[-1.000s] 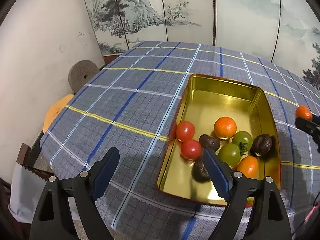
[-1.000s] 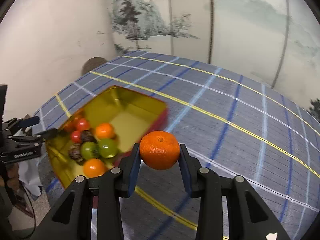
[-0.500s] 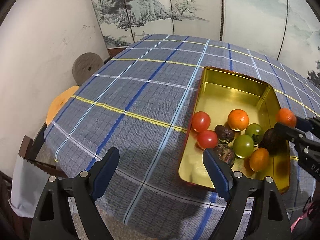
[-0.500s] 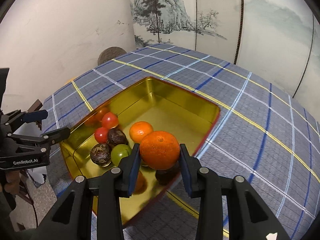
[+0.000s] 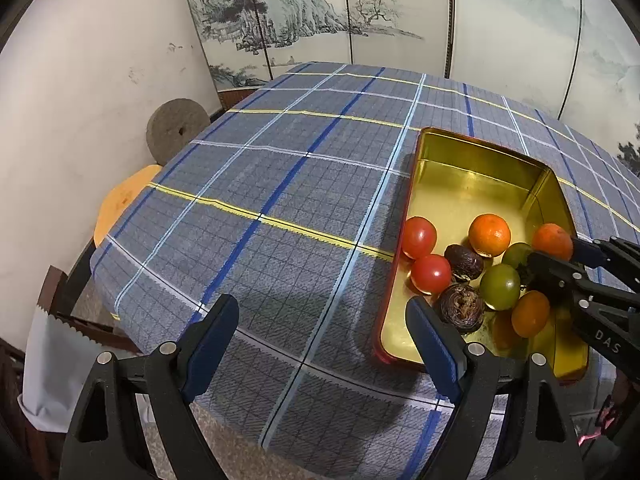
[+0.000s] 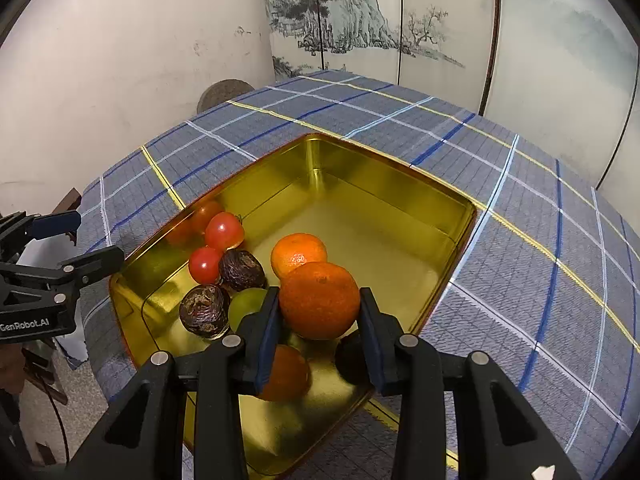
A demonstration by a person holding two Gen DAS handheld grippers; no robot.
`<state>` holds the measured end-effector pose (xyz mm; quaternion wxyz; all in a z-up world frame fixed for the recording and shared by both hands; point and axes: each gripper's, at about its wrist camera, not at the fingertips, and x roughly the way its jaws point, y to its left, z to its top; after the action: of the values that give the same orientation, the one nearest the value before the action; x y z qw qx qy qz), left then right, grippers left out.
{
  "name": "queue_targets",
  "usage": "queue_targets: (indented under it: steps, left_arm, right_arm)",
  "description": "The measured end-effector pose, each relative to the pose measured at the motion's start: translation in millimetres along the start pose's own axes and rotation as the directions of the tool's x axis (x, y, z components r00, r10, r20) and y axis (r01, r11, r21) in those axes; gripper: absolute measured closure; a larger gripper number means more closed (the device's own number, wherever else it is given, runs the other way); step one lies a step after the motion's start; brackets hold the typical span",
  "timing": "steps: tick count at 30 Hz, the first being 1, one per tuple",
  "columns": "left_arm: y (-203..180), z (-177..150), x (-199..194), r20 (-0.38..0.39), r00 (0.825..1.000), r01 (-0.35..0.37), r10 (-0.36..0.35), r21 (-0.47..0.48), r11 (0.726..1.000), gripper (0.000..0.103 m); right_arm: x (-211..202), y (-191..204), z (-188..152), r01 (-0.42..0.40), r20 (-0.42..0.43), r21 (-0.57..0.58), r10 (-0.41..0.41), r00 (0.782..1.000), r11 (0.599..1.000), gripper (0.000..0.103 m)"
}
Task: Organize fruits
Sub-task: 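Carry the mandarin into the gold tray and open right gripper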
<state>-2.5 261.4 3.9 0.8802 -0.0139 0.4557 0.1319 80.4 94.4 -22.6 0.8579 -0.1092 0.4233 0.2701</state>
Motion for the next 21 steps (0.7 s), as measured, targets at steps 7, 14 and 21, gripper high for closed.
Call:
queue_targets:
  steps: [7, 14, 21]
  left_arm:
    - [-0.8, -0.3, 2.3, -0.003, 1.0, 0.008, -0.008, 0.009, 1.0, 0.017]
    - [-2.1, -0.5, 3.3, -0.006, 1.0, 0.018, -0.018, 0.012, 1.0, 0.017]
    - [-7.7, -2.3, 4.9, -0.018, 0.999, 0.034, -0.034, 0.029, 0.999, 0.017]
  right_arm:
    - [5.5, 3.1, 0.2, 0.008, -0.008, 0.004, -0.008, 1.0, 1.0, 0.066]
    - [7.4, 2.5, 0.4, 0.026, -0.007, 0.018, -0.025, 1.0, 1.0, 0.066]
    - [2.6, 6.8, 0.2, 0.039, 0.008, 0.008, -0.039, 0.999, 0.999, 0.053]
